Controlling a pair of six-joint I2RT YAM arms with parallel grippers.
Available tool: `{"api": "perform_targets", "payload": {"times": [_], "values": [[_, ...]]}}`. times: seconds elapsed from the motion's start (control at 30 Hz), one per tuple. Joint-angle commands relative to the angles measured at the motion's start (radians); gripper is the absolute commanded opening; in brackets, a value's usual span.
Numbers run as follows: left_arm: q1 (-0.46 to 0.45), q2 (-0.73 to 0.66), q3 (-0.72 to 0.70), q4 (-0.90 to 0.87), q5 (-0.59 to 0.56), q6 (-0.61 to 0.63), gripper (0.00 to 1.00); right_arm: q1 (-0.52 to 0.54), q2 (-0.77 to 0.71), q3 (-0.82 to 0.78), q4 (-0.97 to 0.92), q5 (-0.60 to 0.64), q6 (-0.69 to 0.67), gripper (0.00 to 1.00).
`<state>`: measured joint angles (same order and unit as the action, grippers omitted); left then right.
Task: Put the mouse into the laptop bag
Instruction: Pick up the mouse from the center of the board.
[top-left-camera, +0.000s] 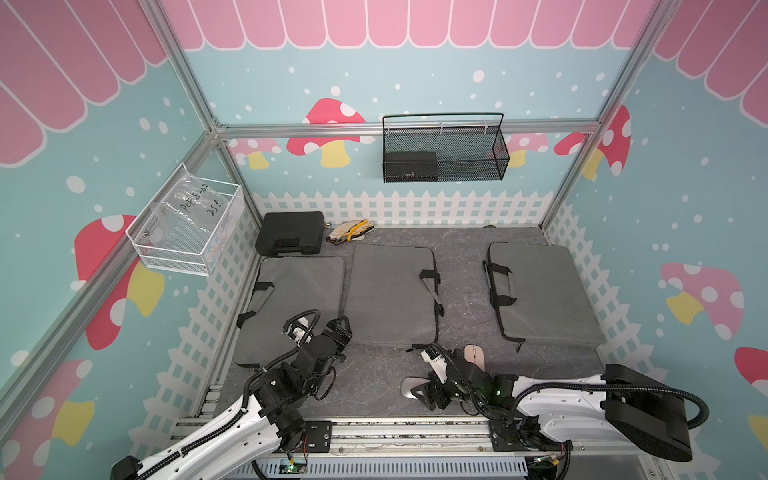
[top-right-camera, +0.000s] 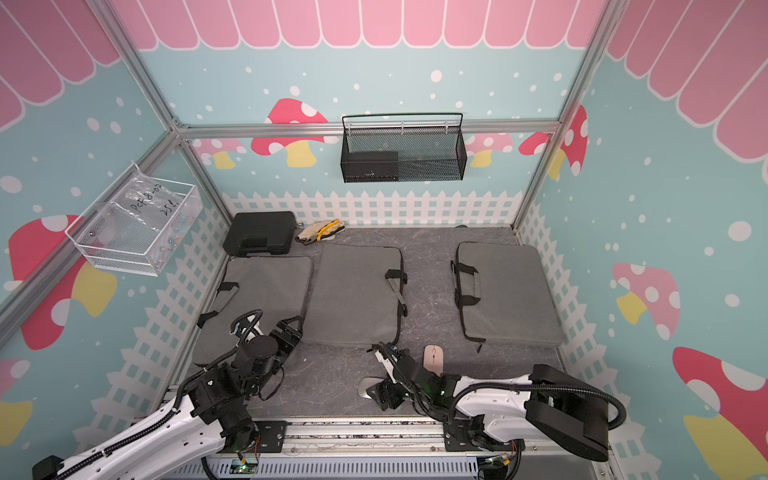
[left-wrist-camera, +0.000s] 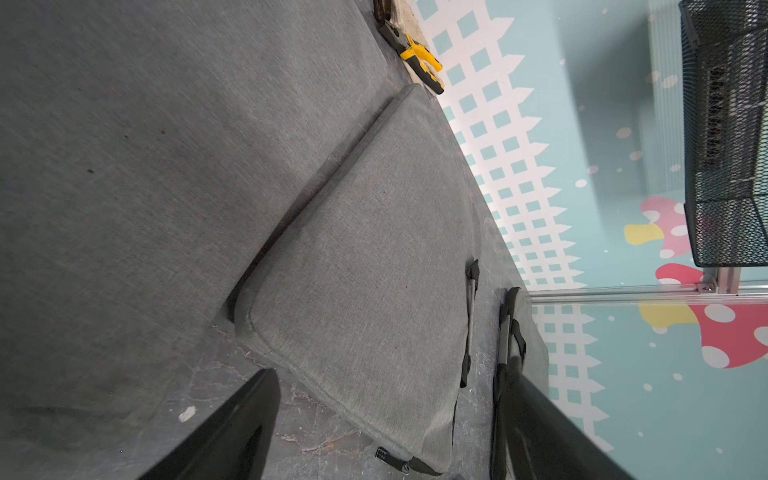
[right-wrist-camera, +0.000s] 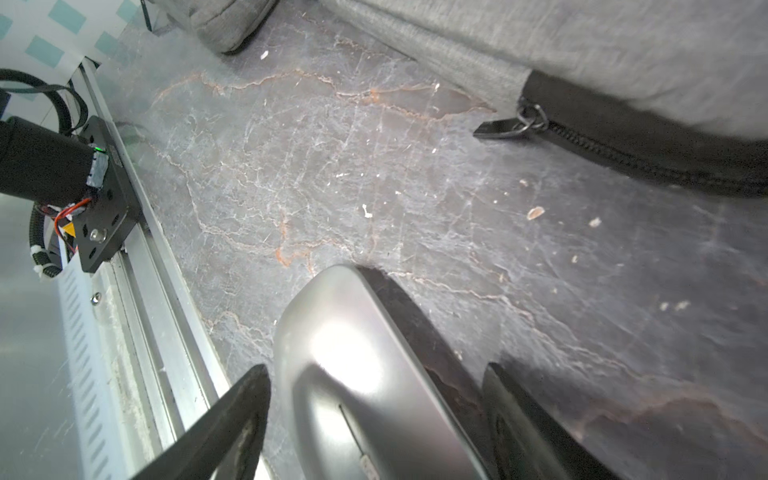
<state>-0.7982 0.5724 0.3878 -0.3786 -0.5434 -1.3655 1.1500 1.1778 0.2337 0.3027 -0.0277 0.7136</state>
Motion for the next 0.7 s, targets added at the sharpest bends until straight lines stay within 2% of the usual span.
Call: {"api": "perform_targets", "payload": {"times": [0.0, 0.17, 0.33, 0.67], "values": [[0.011, -0.017, -0.023, -0.028, -0.030, -0.020, 0.87, 0.040, -0.013, 0.001, -0.089, 0.032, 0.014, 0.78], [0.016, -0.016, -0.028, -0.021, -0.020, -0.027, 0.87, 0.113, 0.011, 0.045, -0.126, 0.080, -0.007, 0.78], [0.019, -0.015, -0.033, -0.012, -0.012, -0.033, 0.87, 0.175, 0.096, 0.125, -0.194, 0.145, -0.023, 0.78], [0.038, 0.000, -0.049, 0.025, 0.010, -0.032, 0.87, 0.205, 0.300, 0.263, -0.323, 0.258, -0.043, 0.74]]}}
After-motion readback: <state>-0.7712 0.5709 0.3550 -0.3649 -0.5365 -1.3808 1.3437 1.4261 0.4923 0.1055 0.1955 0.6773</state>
